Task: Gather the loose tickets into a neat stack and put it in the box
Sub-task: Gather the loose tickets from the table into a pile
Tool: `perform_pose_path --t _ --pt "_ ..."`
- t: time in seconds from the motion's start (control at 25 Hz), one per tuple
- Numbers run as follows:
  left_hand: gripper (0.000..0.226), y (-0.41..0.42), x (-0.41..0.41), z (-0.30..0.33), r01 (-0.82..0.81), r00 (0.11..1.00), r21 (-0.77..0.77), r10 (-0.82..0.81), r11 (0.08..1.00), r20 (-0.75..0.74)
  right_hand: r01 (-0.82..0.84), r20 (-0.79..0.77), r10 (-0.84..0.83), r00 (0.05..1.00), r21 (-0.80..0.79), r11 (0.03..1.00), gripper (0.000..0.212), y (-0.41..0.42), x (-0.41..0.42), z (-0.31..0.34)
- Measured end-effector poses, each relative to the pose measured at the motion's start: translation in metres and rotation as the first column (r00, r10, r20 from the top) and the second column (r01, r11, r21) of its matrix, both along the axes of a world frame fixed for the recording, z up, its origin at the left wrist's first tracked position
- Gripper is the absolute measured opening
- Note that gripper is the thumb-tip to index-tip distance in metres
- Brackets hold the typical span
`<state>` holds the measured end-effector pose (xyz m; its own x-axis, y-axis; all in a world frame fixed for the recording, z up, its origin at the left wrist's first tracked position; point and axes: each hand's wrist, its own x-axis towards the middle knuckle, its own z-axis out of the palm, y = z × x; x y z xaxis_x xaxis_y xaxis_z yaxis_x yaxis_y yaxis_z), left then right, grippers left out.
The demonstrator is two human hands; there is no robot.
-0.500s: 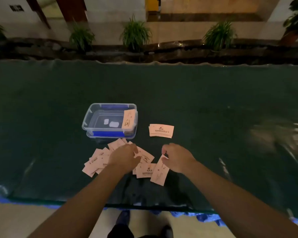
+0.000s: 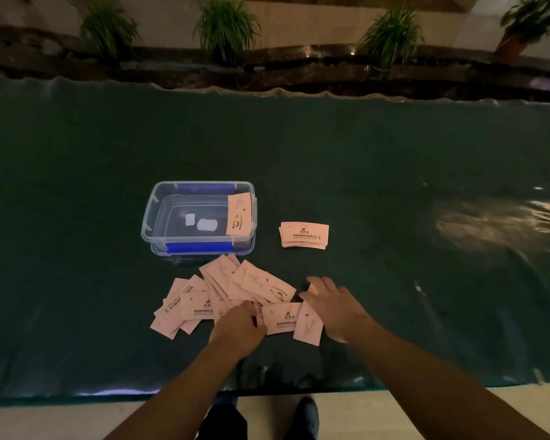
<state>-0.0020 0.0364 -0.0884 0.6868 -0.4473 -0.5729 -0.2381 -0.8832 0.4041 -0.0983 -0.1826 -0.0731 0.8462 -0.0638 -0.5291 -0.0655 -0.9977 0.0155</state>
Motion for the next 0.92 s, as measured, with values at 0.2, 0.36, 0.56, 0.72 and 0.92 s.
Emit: perform_pose_path --t 0.2,0.36,0.56,0.72,0.92 --pt "0.025 0.001 0.005 -0.006 -0.049 0.992 -0.069 0.040 0.996 -0.117 -0.027 0.022 0.028 0.999 -0.013 1.000 0.075 0.003 -0.001 -0.005" --pt "0.027 -0.002 0.010 -0.007 -0.119 0.973 -0.103 0.095 0.988 -0.212 0.074 0.042 -0.076 0.996 0.047 0.996 0.076 0.012 -0.004 -0.006" --pt "0.034 -0.002 0.014 -0.005 -0.174 0.938 -0.156 0.115 0.972 -0.328 0.211 0.024 -0.215 0.976 0.121 0.970 0.081 0.031 0.000 -0.008" --pt "0.044 0.001 0.019 -0.001 -0.231 0.896 -0.175 0.138 0.957 -0.423 0.304 0.006 -0.307 0.952 0.113 0.946 0.080 0.045 0.004 -0.011" --pt "0.014 0.007 0.030 0.003 -0.238 0.887 -0.236 0.113 0.942 -0.448 0.488 0.037 -0.500 0.865 0.165 0.857 0.080 0.047 0.015 -0.006"
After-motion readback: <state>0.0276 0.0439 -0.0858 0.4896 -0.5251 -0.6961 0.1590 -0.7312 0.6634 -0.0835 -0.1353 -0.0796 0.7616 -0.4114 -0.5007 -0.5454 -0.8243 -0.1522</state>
